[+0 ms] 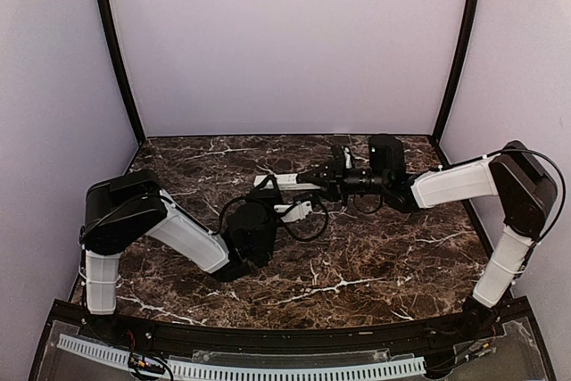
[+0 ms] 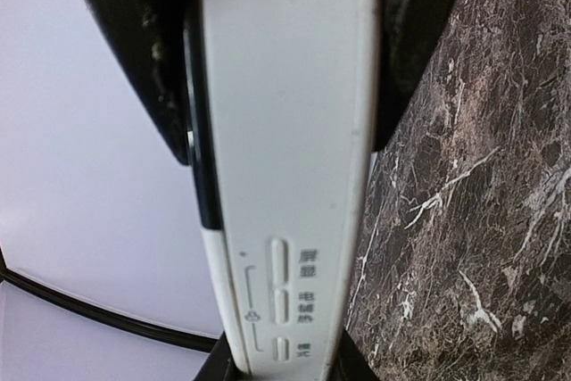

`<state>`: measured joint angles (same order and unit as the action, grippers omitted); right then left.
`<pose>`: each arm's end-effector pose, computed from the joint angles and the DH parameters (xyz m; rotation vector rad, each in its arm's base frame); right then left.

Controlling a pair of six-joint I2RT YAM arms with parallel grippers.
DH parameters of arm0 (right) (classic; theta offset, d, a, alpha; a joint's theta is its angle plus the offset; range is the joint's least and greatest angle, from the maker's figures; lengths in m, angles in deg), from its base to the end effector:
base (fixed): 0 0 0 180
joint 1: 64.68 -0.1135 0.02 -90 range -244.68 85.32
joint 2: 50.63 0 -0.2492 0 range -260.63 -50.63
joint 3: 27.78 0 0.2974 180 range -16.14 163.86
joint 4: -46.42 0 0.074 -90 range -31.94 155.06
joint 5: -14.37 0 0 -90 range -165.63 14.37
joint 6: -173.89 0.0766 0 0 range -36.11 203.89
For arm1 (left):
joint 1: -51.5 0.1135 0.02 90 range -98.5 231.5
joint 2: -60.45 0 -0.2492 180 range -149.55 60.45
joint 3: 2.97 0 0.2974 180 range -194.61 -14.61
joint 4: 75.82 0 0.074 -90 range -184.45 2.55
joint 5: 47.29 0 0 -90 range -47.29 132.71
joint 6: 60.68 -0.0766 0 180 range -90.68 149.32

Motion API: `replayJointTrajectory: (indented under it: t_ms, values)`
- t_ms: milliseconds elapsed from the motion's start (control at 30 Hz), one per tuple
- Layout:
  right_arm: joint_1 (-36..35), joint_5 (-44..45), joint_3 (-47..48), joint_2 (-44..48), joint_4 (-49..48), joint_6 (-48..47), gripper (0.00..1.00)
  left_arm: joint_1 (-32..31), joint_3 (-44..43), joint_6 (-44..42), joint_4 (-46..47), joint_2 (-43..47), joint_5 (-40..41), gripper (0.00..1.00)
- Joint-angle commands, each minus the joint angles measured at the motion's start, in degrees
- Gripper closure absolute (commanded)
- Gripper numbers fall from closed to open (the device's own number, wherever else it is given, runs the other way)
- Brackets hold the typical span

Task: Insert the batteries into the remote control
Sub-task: Pass from the left arm to the right, then pass from the right arm to the left

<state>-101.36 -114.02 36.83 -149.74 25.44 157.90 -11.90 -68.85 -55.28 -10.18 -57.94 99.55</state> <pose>0.3203 0.2979 0.1598 0.1303 2.2439 1.8342 0.2509 -0.3579 0.1231 0.9710 1.1692 0.9590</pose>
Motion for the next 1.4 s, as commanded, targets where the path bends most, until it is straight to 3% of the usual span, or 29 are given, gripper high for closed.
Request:
replayJointTrajectory:
  t_ms: [0, 167, 267, 400, 500, 633, 800, 900, 1033, 1367]
  values:
    - [-0.3, -1.2, -1.6, -1.0, -3.2, -0.6, 1.00, -0.8, 0.6, 1.1, 13.6, 1.1, -0.7, 1.00]
    - [-0.1, -0.3, -2.5, -0.6, -3.1, -0.8, 1.00, -0.8, 0.7, 5.7, 5.0, 1.1, -1.4, 0.73]
    - [0.7, 0.3, -4.1, -1.0, -3.4, -0.9, 1.00, -0.8, 0.7, 10.2, -0.5, 1.1, -1.8, 0.65]
    - [1.9, 0.4, -5.9, -2.0, -4.5, -1.0, 1.00, -0.8, -0.3, 19.5, -16.5, 1.7, -3.5, 0.53]
    - [2.4, 0.6, -6.7, -3.0, -4.7, -1.6, 1.00, -0.9, -1.5, 28.8, -34.1, 3.3, -6.4, 0.45]
    - [3.1, 0.2, -7.3, -4.6, -4.9, -2.4, 1.00, -1.0, -3.7, 48.2, -56.1, 8.0, -16.4, 0.37]
    - [3.6, -0.9, -8.5, -6.3, -5.3, -3.3, 1.00, -0.9, -4.1, 59.8, -72.0, 14.0, -35.3, 0.29]
    - [3.6, -2.5, -9.2, -7.0, -5.1, -4.0, 1.00, 0.0, -5.0, 65.2, -77.3, 16.4, -49.6, 0.26]
    - [3.6, -4.9, -10.6, -6.2, -2.5, -6.6, 1.00, 3.0, -7.3, 68.1, -83.3, 17.0, -61.3, 0.21]
    - [3.6, -11.2, -14.6, -5.7, 2.5, -14.0, 1.00, 7.1, -10.9, 69.5, -86.5, 16.4, -63.5, 0.19]
